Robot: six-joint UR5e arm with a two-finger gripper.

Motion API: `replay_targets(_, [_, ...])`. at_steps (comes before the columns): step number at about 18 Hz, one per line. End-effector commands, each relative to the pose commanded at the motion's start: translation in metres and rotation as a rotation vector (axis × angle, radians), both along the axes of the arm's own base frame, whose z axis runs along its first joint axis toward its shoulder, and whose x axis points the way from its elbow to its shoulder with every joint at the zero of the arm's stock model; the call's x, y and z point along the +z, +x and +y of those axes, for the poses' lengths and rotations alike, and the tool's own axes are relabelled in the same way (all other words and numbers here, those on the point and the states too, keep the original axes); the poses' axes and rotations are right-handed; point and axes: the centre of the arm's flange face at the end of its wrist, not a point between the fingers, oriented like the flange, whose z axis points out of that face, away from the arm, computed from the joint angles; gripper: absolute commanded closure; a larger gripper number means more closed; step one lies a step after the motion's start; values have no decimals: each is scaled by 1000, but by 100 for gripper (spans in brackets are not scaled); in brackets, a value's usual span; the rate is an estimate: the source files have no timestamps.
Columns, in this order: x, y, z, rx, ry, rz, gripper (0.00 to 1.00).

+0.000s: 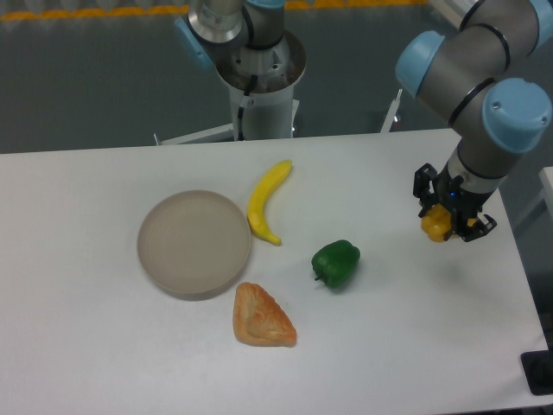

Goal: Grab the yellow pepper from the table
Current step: 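Lift the held yellow pepper up and away from the table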

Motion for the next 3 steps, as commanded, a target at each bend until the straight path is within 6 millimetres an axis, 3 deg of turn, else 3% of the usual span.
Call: replay_targets(3, [-2, 0, 0, 0, -2, -2, 90])
